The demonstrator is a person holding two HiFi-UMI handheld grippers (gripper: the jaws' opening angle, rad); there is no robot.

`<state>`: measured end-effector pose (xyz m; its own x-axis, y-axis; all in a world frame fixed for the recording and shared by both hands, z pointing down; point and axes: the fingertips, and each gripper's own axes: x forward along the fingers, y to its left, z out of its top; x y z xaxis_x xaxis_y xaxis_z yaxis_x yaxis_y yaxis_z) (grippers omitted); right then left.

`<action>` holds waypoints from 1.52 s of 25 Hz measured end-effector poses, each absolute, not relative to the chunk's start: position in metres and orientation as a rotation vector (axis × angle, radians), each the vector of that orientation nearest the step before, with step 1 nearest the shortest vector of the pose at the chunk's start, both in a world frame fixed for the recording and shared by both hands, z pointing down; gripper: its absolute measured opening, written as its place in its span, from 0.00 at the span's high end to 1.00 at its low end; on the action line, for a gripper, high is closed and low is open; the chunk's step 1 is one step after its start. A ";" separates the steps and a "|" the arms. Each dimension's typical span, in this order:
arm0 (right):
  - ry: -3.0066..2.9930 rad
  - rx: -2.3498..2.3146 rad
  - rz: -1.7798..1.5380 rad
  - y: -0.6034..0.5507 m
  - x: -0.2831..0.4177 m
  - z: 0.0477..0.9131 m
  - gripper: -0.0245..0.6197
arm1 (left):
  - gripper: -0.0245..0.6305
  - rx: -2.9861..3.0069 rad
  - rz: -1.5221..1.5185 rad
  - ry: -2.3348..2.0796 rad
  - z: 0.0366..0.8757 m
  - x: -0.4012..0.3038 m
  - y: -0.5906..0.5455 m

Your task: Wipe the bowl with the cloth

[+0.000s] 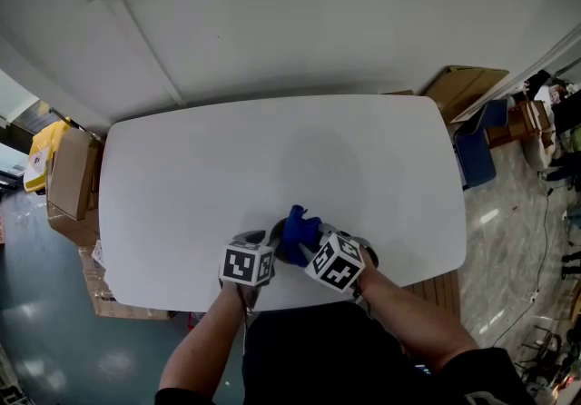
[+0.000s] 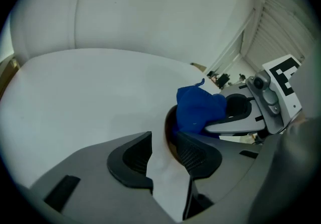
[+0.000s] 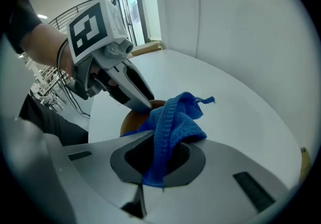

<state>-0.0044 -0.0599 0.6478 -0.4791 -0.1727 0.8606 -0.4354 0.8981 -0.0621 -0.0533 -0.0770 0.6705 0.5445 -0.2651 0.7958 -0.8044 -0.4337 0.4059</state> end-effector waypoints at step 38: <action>-2.142 0.350 0.065 -0.056 -0.008 0.590 0.92 | 0.93 2.191 0.980 -0.640 0.603 0.003 -0.128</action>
